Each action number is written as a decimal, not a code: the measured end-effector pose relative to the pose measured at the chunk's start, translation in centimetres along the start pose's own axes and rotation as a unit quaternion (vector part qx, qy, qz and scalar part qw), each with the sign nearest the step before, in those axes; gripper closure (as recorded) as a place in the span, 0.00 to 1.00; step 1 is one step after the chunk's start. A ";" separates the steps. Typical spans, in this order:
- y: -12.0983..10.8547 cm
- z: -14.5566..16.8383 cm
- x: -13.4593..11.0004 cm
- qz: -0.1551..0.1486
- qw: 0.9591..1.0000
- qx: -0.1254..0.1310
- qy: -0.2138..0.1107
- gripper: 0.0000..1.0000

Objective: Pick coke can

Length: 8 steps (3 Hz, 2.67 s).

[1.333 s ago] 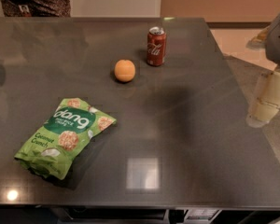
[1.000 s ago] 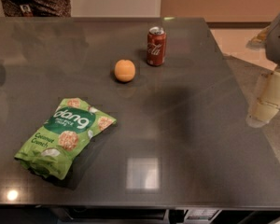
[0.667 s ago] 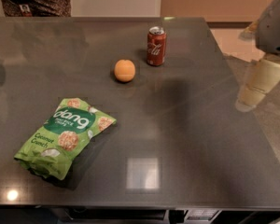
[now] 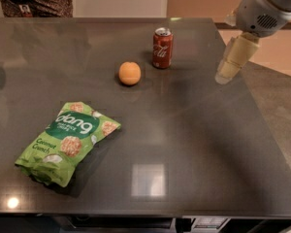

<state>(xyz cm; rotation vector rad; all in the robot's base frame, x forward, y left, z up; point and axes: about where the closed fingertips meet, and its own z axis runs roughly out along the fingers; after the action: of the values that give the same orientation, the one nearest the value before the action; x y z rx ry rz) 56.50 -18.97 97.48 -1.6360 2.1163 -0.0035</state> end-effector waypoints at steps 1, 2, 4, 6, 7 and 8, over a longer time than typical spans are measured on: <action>-2.8 2.3 -2.0 -0.003 1.000 0.011 -0.021 0.00; -5.3 4.8 -3.8 0.012 0.999 0.009 -0.044 0.00; -9.0 9.4 -7.4 0.056 0.996 0.010 -0.076 0.00; -12.2 13.3 -9.6 0.118 0.989 0.003 -0.087 0.00; -13.0 14.8 -10.7 0.130 0.987 -0.007 -0.095 0.00; -13.5 16.0 -11.5 0.139 0.985 -0.017 -0.101 0.00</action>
Offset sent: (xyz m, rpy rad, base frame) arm 0.1172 0.0477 -0.0221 0.1558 -0.0390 -0.0285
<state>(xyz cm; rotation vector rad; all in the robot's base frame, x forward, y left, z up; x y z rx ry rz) 76.72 -8.03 91.04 -1.2854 2.1753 0.2759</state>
